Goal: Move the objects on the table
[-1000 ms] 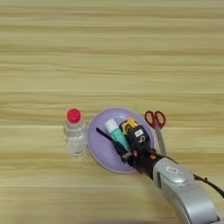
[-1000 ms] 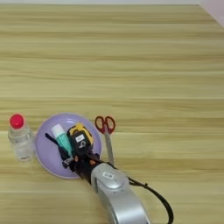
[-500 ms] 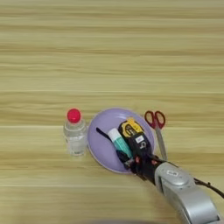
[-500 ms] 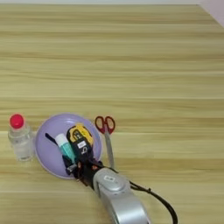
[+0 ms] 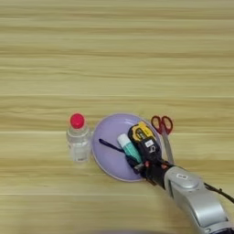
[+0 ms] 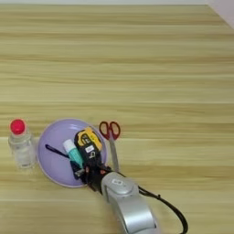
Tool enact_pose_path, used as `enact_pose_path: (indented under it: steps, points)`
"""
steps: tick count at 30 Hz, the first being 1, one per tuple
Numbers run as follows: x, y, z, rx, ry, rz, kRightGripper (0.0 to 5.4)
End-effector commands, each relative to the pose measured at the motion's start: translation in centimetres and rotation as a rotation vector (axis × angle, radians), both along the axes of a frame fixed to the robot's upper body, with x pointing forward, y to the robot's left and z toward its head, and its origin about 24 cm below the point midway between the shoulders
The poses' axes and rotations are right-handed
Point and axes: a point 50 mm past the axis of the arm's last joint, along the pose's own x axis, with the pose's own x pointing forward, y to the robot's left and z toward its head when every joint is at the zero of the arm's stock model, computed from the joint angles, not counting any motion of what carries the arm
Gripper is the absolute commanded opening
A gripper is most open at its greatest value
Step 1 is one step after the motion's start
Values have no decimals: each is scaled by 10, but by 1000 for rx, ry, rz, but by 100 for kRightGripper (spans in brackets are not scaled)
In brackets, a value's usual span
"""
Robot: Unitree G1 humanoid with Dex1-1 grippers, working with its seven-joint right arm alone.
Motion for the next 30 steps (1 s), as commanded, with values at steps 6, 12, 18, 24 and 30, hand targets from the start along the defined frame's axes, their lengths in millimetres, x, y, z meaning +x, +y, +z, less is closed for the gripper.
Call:
enact_pose_path:
  steps: [6, 12, 18, 24, 30]
  points:
    - [18, -1, 19, -1, -125, 1, 167]
    - [18, -2, 20, -1, -126, 3, 167]
    - [19, -1, 21, 2, -140, 5, 245]
    - [20, 1, 26, 20, -178, 12, 300]
    - [21, 2, 32, 43, -209, 10, 354]
